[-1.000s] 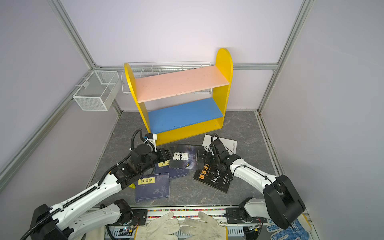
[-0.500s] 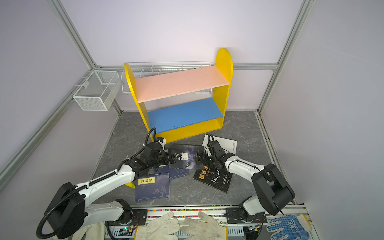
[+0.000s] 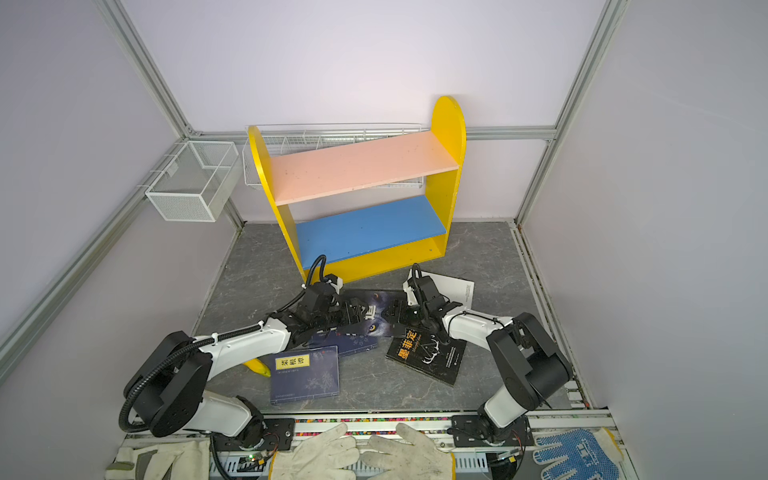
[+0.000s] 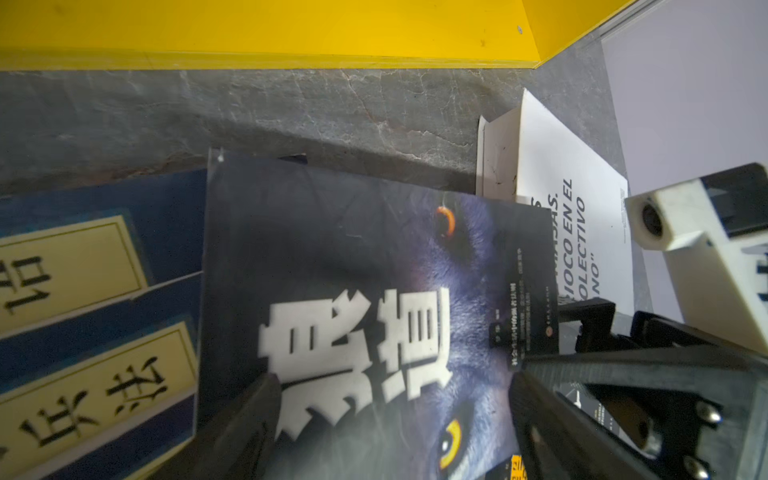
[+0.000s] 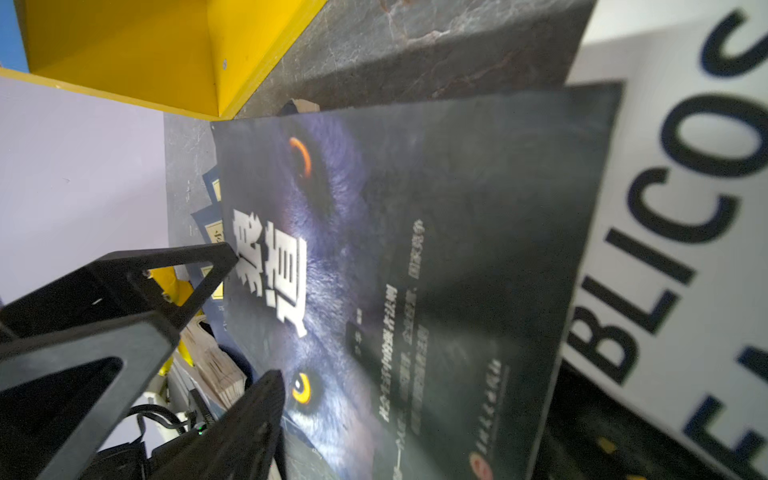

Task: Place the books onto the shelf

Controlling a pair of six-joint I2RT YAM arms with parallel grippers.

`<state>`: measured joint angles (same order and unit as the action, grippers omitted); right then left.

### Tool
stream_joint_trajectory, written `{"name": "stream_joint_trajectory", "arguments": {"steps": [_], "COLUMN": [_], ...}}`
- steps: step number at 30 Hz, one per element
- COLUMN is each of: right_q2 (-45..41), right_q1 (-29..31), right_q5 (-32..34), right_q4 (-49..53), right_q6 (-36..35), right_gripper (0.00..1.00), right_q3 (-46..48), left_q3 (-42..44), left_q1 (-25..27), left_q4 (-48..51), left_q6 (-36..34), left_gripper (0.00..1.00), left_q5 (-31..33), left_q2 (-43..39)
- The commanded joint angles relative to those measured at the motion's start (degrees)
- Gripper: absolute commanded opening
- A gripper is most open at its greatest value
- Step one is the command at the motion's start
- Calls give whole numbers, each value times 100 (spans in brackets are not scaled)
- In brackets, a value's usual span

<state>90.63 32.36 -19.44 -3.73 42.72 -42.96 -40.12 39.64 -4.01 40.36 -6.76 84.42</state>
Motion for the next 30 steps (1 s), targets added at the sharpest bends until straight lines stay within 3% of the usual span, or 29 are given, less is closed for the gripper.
{"name": "stream_joint_trajectory", "arguments": {"steps": [1, 4, 10, 12, 18, 24, 30], "right_q2": [-280, -505, -738, -725, -566, -502, -628], "right_q1": [16, 16, -38, -75, -125, -220, -399], "right_q5": [-280, -297, -314, -345, -428, -433, -403], "right_q4": [-110, -76, -102, -117, -139, -197, -250], "right_q6": [117, 165, 423, 522, 733, 1066, 1327], "right_gripper": [78, 70, 46, 36, 18, 8, 6], "right_q3": [-157, -245, -301, -301, -303, -274, -283], "left_q3": [-66, -66, -42, -40, 20, 248, 391], "left_q1": [-30, -35, -35, -44, -118, -353, -500], "left_q4": [-72, -143, -246, -265, -287, -152, 492], "left_q6": [226, 260, 308, 323, 324, 308, 148], "left_gripper": [87, 86, 86, 86, 86, 87, 92], "left_q5": [-88, -90, 5, 17, 23, 35, 101], "left_q2": [230, 293, 238, 179, -171, -906, -1767]}}
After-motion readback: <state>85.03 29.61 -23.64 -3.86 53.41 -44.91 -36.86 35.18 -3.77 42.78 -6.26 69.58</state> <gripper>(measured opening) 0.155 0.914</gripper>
